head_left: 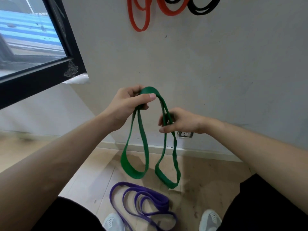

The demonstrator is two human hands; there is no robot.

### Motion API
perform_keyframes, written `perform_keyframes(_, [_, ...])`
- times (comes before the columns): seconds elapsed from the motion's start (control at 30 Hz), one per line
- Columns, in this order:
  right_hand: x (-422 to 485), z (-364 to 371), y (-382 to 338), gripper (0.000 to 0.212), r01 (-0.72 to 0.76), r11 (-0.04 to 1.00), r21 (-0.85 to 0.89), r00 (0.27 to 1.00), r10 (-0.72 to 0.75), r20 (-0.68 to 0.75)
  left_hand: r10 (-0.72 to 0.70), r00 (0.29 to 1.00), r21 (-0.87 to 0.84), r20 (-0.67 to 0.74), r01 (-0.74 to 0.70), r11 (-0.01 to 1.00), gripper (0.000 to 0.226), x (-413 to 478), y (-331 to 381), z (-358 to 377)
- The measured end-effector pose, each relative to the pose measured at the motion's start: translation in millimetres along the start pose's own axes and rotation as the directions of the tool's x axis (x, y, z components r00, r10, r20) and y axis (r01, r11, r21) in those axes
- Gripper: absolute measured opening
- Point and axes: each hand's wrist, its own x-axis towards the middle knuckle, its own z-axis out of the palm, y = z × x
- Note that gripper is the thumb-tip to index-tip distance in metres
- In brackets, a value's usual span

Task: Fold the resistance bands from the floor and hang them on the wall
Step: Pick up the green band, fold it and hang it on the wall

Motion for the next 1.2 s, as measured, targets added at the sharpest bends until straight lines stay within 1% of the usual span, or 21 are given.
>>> perform_keyframes(0.1, [-2.7,-12.9,-5.1,0.029,0.022,0.997,0.078,0.997,-0.017,-0.075,-0.021,0.999,0.027,-0.032,0.022,0.999,0.012,-1.9,-3.2,-14.3])
perform_keyframes(0.17, [-7.2,-22.2,-10.3,0.033,0.078,0.981,0.175,0.989,-0.054,-0.138,-0.037,0.998,0.025,-0.059,0.038,0.999,0.012,-3.1,-7.0,-21.6])
perform_keyframes(0.23, [-11.9,-28.4,-17.8,0.04,0.159,0.964,0.213,0.97,-0.112,-0.216,-0.05,0.996,0.002,-0.074,0.05,0.999,0.015,-4.1,-10.6,-25.8])
perform_keyframes(0.33, [-17.9,-33.3,-33.8,0.066,0.272,0.954,0.125,0.923,-0.222,-0.313,-0.068,0.996,-0.023,-0.055,0.067,0.997,0.024,-5.3,-14.9,-26.1])
perform_keyframes(0.4, [-21.8,-35.4,-42.5,0.075,0.338,0.94,0.038,0.89,-0.306,-0.337,-0.085,0.996,0.0,-0.005,0.085,0.996,0.036,-5.4,-18.1,-24.9])
perform_keyframes(0.43, [-23.5,-36.0,-45.6,0.074,0.356,0.934,-0.004,0.878,-0.336,-0.34,-0.09,0.996,0.025,0.028,0.089,0.996,0.041,-5.7,-19.0,-24.0])
perform_keyframes(0.5, [-26.3,-35.9,-51.1,0.068,0.378,0.924,-0.061,0.862,-0.375,-0.342,-0.095,0.992,0.064,0.081,0.09,0.994,0.044,-6.3,-20.9,-21.8])
perform_keyframes(0.63, [-29.6,-36.6,-54.3,0.051,0.396,0.914,-0.083,0.85,-0.399,-0.344,-0.116,0.982,0.09,0.15,0.103,0.991,0.045,-7.3,-20.4,-14.2])
perform_keyframes(0.73, [-31.6,-36.1,-53.8,0.046,0.395,0.914,-0.093,0.839,-0.4,-0.37,-0.144,0.969,0.119,0.198,0.122,0.985,0.042,-6.9,-20.7,-6.5])
perform_keyframes(0.83, [-34.2,-38.3,-55.6,0.042,0.385,0.912,-0.141,0.812,-0.407,-0.418,-0.179,0.957,0.146,0.229,0.148,0.978,0.035,-5.9,-23.0,2.6])
perform_keyframes(0.93, [-37.8,-44.6,-56.8,0.03,0.391,0.907,-0.154,0.798,-0.417,-0.435,-0.188,0.954,0.133,0.234,0.16,0.978,0.034,-4.2,-26.8,13.2])
perform_keyframes(1.07, [-41.8,-51.3,-57.8,0.025,0.39,0.903,-0.179,0.811,-0.429,-0.398,-0.167,0.956,0.122,0.241,0.14,0.983,0.06,-3.6,-33.1,32.6])
perform_keyframes(1.13, [-43.7,-55.0,-59.4,0.024,0.402,0.901,-0.162,0.81,-0.433,-0.396,-0.137,0.959,0.104,0.248,0.114,0.988,0.074,-4.0,-37.5,46.5])
perform_keyframes(1.2, [-44.9,-57.7,-60.4,0.024,0.428,0.896,-0.117,0.801,-0.436,-0.41,-0.107,0.976,0.111,0.192,0.087,0.99,0.083,-3.2,-42.1,60.7])
